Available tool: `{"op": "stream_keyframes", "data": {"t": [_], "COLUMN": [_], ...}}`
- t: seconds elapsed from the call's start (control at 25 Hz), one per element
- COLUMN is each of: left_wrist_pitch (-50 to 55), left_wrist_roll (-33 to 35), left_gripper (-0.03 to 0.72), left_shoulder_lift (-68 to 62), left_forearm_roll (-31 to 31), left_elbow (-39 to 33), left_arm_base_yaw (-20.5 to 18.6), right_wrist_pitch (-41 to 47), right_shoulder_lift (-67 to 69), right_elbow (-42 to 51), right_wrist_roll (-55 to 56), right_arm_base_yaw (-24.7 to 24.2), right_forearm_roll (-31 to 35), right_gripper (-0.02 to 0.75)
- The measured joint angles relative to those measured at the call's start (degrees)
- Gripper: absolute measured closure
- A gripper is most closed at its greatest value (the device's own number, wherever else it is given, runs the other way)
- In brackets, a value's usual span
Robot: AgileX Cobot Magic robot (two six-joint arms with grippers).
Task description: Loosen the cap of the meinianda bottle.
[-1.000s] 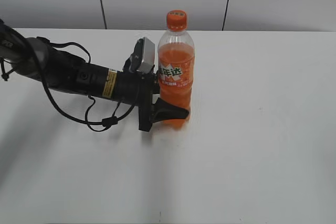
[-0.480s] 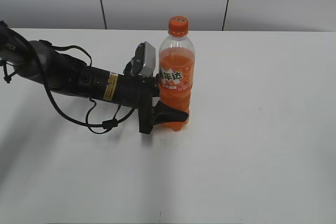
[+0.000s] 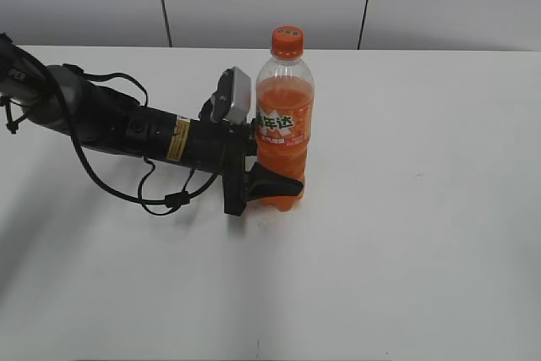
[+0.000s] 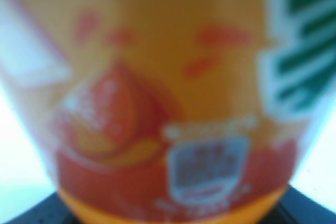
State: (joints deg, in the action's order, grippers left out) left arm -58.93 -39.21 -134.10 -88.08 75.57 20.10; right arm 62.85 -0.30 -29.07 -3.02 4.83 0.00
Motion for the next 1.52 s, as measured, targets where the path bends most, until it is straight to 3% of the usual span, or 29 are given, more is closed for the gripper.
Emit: {"op": "stream_keyframes", "data": {"t": [1.52], "left_wrist_pitch": [-1.55], "left_wrist_roll": [0.00], "left_gripper": [0.278], "left_shoulder_lift": [-0.44], "left_forearm_roll": [0.05], "left_elbow": [0.00], "left_arm_base_yaw": [0.00], "right_wrist_pitch": [-1.33], "right_shoulder_lift": [0.08], "right_elbow": [-0.73], "right_wrist_roll": [-0.19], "right_arm_base_yaw": [0.00], "right_forearm_roll": [0.00], "right_gripper": [0.276]}}
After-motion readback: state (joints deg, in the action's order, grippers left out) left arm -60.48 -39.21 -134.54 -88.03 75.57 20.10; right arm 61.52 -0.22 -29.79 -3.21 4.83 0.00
